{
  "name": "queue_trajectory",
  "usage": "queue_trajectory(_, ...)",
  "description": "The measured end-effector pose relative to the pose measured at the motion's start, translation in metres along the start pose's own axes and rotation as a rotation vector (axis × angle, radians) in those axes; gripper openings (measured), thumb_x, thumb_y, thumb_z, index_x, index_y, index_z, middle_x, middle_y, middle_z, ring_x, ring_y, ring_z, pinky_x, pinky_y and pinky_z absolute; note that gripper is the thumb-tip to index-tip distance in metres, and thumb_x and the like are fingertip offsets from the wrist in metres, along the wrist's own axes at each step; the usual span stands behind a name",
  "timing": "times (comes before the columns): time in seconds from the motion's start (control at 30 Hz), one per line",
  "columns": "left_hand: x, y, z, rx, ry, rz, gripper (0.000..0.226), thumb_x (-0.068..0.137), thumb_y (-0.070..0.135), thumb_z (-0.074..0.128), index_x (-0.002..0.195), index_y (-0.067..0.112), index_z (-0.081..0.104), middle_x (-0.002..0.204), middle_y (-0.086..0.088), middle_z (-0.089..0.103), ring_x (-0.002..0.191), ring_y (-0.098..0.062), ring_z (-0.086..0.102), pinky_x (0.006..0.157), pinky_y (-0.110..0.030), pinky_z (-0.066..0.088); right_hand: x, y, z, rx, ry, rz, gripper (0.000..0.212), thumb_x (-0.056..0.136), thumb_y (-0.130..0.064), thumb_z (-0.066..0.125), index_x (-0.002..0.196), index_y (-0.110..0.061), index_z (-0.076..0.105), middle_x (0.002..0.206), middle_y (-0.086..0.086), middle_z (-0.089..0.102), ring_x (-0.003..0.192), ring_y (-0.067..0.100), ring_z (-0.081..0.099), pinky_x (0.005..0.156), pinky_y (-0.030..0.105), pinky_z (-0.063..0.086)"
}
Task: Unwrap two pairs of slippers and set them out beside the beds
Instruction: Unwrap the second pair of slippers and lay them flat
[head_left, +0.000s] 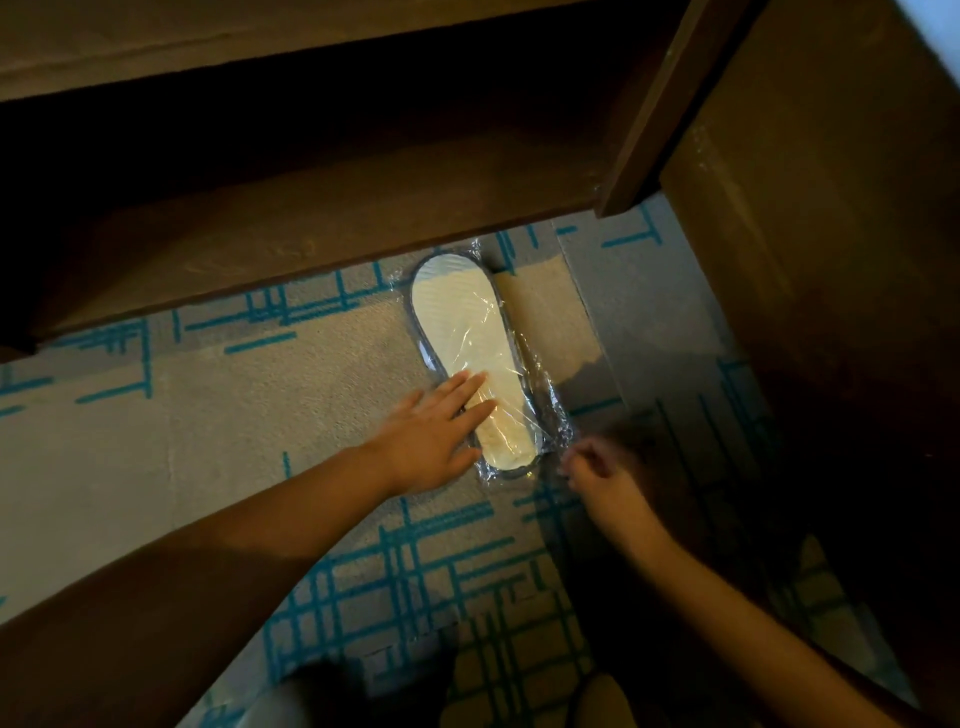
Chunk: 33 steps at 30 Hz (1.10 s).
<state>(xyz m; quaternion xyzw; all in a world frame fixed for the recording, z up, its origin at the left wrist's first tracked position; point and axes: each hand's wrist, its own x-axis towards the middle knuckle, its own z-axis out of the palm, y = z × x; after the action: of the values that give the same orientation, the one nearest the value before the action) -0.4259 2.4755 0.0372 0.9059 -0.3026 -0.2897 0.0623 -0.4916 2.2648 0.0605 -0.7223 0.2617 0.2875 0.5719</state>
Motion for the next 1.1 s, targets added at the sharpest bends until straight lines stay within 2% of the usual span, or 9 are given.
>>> queue_trajectory(0.07, 0.002, -0.001, 0.003, -0.035, 0.02, -0.001, 0.064, 0.092, 0.047, 0.034, 0.146, 0.027, 0.006, 0.152, 0.005, -0.021, 0.145, -0.019, -0.01, 0.118, -0.049, 0.018, 0.006, 0.006, 0.005, 0.126, -0.092, 0.284, 0.014, 0.094, -0.012, 0.045, 0.087, -0.017, 0.056, 0.085, 0.006, 0.059, 0.074, 0.014, 0.056, 0.065, 0.021, 0.047)
queue_trajectory(0.23, 0.006, 0.007, 0.011, -0.157, 0.073, -0.053, 0.064, 0.092, 0.045, 0.038, 0.146, 0.024, 0.012, 0.159, 0.0, -0.009, 0.146, -0.019, -0.01, 0.117, -0.049, 0.022, 0.024, -0.005, 0.007, 0.517, 0.08, 0.409, 0.025, 0.09, 0.0, 0.05, 0.113, -0.005, 0.057, 0.087, 0.011, 0.06, 0.074, 0.015, 0.057, 0.06, 0.024, 0.05)
queue_trajectory(0.37, 0.01, 0.019, 0.01, -0.362, 0.149, -0.111, 0.058, 0.092, 0.039, 0.042, 0.143, 0.019, 0.026, 0.159, -0.005, 0.0, 0.146, -0.021, -0.006, 0.119, -0.047, 0.015, 0.023, -0.02, 0.013, 0.718, 0.108, 0.475, 0.014, 0.088, 0.002, 0.051, 0.084, -0.009, 0.058, 0.086, 0.012, 0.055, 0.07, 0.013, 0.051, 0.052, 0.018, 0.051)
queue_trajectory(0.6, 0.019, 0.036, -0.005, -0.782, 0.308, -0.257, 0.036, 0.095, 0.028, 0.042, 0.126, 0.013, 0.053, 0.152, -0.006, 0.028, 0.14, -0.019, 0.025, 0.105, -0.023, 0.02, 0.026, -0.036, 0.024, 0.479, 0.141, 0.397, 0.015, 0.087, 0.007, 0.051, 0.093, -0.004, 0.059, 0.087, 0.006, 0.055, 0.084, 0.015, 0.053, 0.094, 0.029, 0.047)
queue_trajectory(0.7, 0.017, 0.036, -0.009, -1.015, 0.448, -0.329, 0.027, 0.094, 0.02, 0.043, 0.113, 0.011, 0.059, 0.128, -0.001, 0.049, 0.125, -0.023, 0.047, 0.099, -0.029, 0.037, 0.025, -0.036, 0.024, 0.535, 0.111, 0.442, 0.013, 0.088, 0.007, 0.048, 0.082, -0.002, 0.056, 0.088, 0.011, 0.053, 0.074, 0.014, 0.05, 0.091, 0.03, 0.048)
queue_trajectory(0.8, 0.017, 0.036, -0.013, -1.122, 0.525, -0.414, 0.027, 0.095, 0.02, 0.04, 0.113, 0.014, 0.058, 0.12, -0.003, 0.056, 0.114, -0.023, 0.055, 0.091, -0.032, 0.043, 0.021, -0.034, 0.023, 0.529, 0.091, 0.338, 0.034, 0.088, 0.01, 0.046, 0.118, -0.005, 0.053, 0.117, 0.015, 0.053, 0.097, 0.023, 0.055, 0.093, 0.034, 0.047)
queue_trajectory(0.97, 0.015, 0.046, -0.023, -1.066, 0.644, -0.439, 0.034, 0.094, 0.013, 0.041, 0.127, 0.014, 0.047, 0.14, -0.012, 0.04, 0.128, -0.025, 0.04, 0.103, -0.03, 0.033, 0.016, -0.043, 0.024, 0.608, 0.097, 0.249, 0.037, 0.086, 0.007, 0.053, 0.12, -0.009, 0.051, 0.13, 0.018, 0.052, 0.103, 0.024, 0.054, 0.086, 0.034, 0.048)
queue_trajectory(1.03, 0.014, 0.053, -0.026, -0.949, 0.739, -0.545, 0.044, 0.091, 0.016, 0.048, 0.134, 0.017, 0.039, 0.151, -0.01, 0.021, 0.138, -0.023, 0.021, 0.11, -0.029, 0.019, 0.014, -0.047, 0.026, 0.661, 0.106, 0.243, 0.037, 0.087, 0.005, 0.053, 0.123, -0.006, 0.051, 0.13, 0.019, 0.054, 0.109, 0.027, 0.055, 0.087, 0.033, 0.047)
queue_trajectory(1.1, 0.016, 0.05, -0.024, -1.112, 0.789, -0.723, 0.058, 0.088, 0.027, 0.055, 0.139, 0.018, 0.03, 0.153, -0.009, 0.019, 0.14, -0.026, 0.019, 0.113, -0.037, 0.018, 0.012, -0.05, 0.027, 0.729, 0.095, 0.244, 0.035, 0.088, 0.005, 0.051, 0.122, -0.005, 0.052, 0.131, 0.02, 0.054, 0.116, 0.029, 0.055, 0.089, 0.034, 0.047)
